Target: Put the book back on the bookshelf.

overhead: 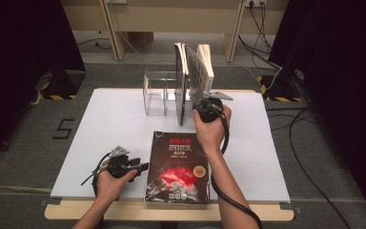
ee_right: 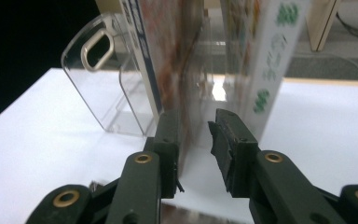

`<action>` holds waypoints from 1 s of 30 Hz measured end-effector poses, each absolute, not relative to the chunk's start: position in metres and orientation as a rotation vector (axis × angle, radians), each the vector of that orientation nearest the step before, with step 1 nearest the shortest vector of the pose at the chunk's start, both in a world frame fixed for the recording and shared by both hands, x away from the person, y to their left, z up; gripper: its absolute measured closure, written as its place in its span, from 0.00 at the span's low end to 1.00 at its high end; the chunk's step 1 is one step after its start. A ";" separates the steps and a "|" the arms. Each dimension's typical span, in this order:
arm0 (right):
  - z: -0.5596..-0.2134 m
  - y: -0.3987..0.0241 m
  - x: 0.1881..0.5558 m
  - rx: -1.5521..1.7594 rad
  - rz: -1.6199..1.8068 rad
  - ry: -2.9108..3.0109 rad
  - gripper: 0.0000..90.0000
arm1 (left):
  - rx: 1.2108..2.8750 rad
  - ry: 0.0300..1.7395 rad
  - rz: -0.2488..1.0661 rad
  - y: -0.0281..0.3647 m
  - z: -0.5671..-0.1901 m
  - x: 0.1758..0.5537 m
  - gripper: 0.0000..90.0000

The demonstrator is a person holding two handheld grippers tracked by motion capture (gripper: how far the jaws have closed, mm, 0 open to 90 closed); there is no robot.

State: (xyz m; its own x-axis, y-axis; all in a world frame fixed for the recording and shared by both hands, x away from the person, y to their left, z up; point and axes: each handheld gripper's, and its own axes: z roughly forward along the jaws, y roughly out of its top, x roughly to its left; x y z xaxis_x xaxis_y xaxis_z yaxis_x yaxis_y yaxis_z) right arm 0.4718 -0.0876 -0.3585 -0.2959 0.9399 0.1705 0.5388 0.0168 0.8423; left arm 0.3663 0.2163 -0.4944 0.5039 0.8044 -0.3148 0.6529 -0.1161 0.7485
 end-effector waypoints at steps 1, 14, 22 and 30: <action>-0.360 -0.090 0.471 1.511 1.200 1.868 0.79 | 1.836 1.214 0.208 0.216 -0.494 0.366 0.55; -0.392 -0.120 0.461 1.633 1.082 1.943 0.77 | 1.828 1.231 0.179 0.210 -0.495 0.370 0.62; -0.421 -0.134 0.461 1.704 1.000 1.997 0.74 | 1.832 1.244 0.168 0.206 -0.497 0.372 0.65; -0.445 -0.145 0.459 1.775 0.964 2.029 0.73 | 1.834 1.251 0.164 0.200 -0.498 0.374 0.68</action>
State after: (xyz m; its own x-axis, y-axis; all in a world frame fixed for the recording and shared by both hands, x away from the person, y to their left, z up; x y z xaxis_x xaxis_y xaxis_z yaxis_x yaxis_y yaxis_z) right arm 0.4589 -0.1454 -0.4447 -0.2072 0.9545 0.2146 0.7694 0.0235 0.6383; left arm 0.3737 0.2003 -0.4983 0.4828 0.8038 -0.3476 0.6868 -0.1014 0.7197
